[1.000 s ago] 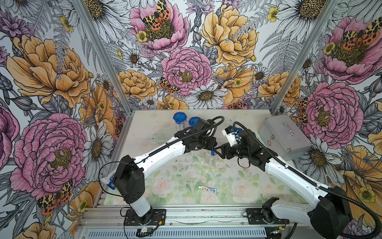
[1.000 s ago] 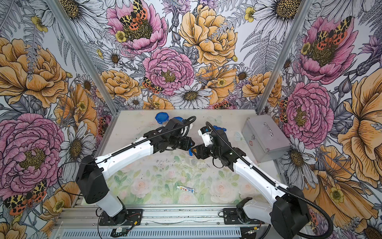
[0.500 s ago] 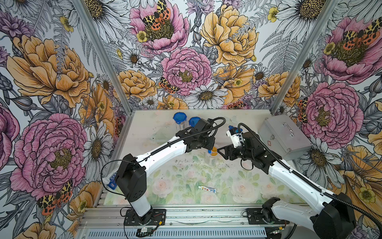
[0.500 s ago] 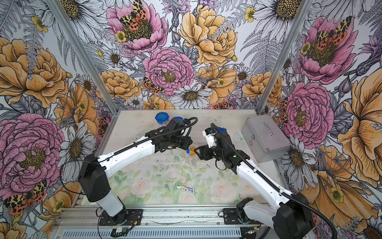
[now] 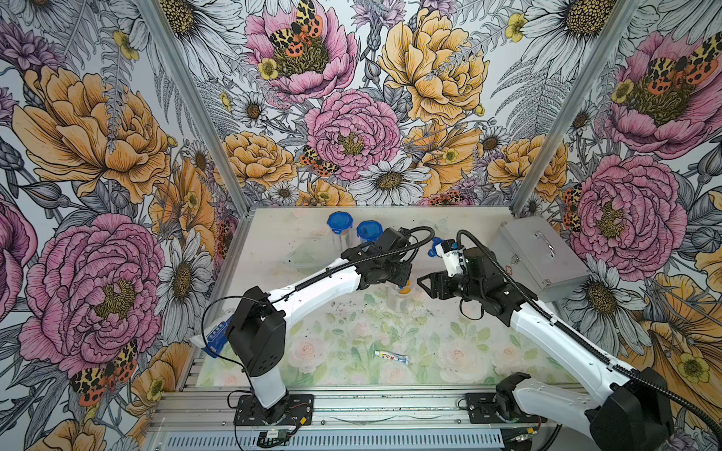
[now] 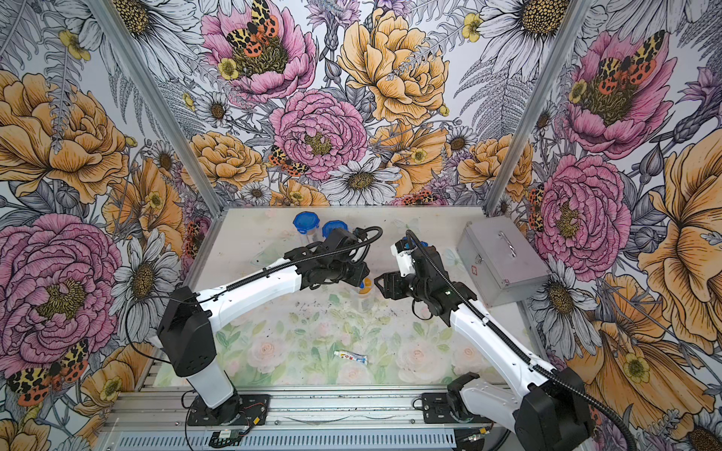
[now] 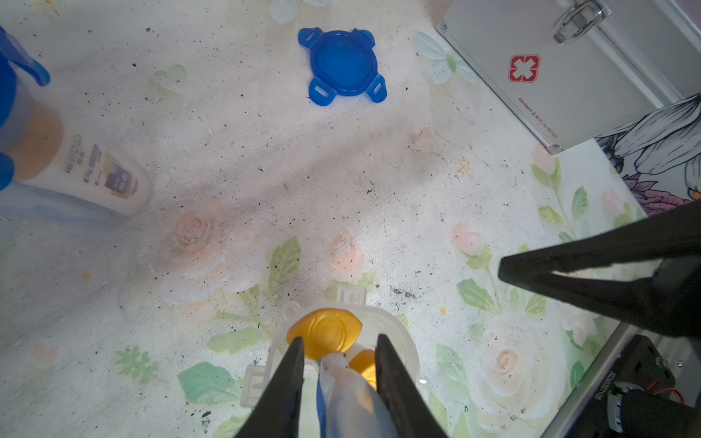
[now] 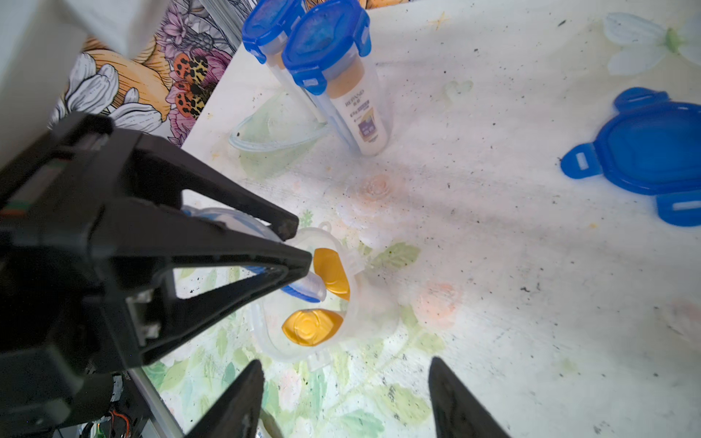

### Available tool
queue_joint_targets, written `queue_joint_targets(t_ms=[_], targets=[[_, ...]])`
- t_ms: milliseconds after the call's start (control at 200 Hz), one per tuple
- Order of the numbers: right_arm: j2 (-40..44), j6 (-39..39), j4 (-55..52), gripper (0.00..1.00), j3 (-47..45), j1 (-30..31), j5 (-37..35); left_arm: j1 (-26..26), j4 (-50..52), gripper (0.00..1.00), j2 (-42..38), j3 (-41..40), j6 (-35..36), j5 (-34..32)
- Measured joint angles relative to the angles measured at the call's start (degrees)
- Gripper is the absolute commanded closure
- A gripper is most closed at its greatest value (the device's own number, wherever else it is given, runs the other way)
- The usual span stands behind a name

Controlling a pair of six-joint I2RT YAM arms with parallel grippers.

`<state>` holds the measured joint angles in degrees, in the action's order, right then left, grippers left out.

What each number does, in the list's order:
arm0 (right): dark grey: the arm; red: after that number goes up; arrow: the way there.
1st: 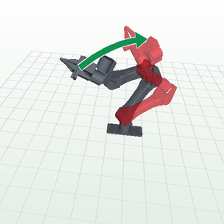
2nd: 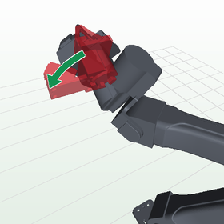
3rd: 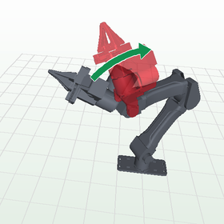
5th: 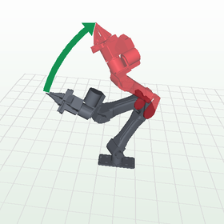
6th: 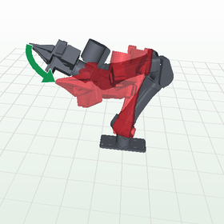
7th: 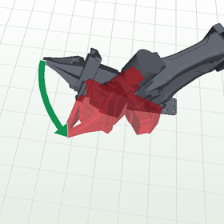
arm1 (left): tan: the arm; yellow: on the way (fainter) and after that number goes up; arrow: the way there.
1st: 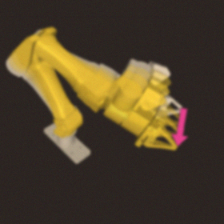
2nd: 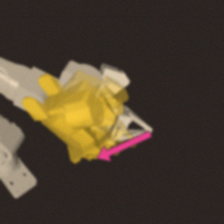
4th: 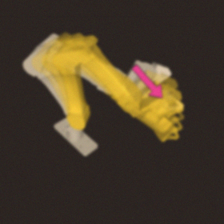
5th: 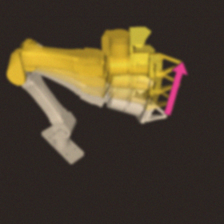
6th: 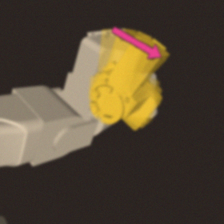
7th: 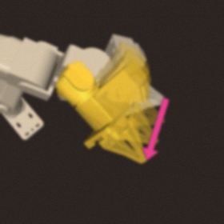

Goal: Pack away toiletry kits
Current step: Place the toiletry item into the container.

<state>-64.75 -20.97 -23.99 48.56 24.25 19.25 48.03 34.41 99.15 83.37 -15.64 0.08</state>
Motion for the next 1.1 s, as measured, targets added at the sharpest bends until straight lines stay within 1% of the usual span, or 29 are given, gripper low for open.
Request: queue_joint_targets(t_ms=[170,390,485,620,650,896,1101], targets=[[-0.8,0.6,-2.2,0.32,3.3,-0.8,-0.2,1.4,0.0,0.62,0.0,0.0,-2.0,-1.8],[-0.8,0.7,-3.2,0.33,3.8,-1.1,-0.1,2.8,0.3,0.6,1.0,0.0,-5.0,-4.3],[-0.6,1.0,-4.5,0.33,4.3,-1.3,-0.9,2.8,0.2,0.52,1.0,-0.4,-5.5,-5.3],[1.6,0.8,-6.6,0.33,4.9,-1.2,-4.4,2.4,0.3,0.34,0.7,-1.6,-4.8,-5.0],[2.0,0.4,-7.1,0.33,5.3,-1.3,-4.9,2.1,0.3,0.32,0.5,-2.0,-4.4,-4.7],[4.0,-1.0,-9.5,0.33,7.2,-1.2,-9.5,-1.5,0.5,0.31,-3.3,-5.5,-2.9,-1.7],[7.0,-2.2,-10.6,0.34,6.1,-1.0,-10.0,-2.5,0.5,0.31,-6.7,-6.3,-1.6,1.1]])
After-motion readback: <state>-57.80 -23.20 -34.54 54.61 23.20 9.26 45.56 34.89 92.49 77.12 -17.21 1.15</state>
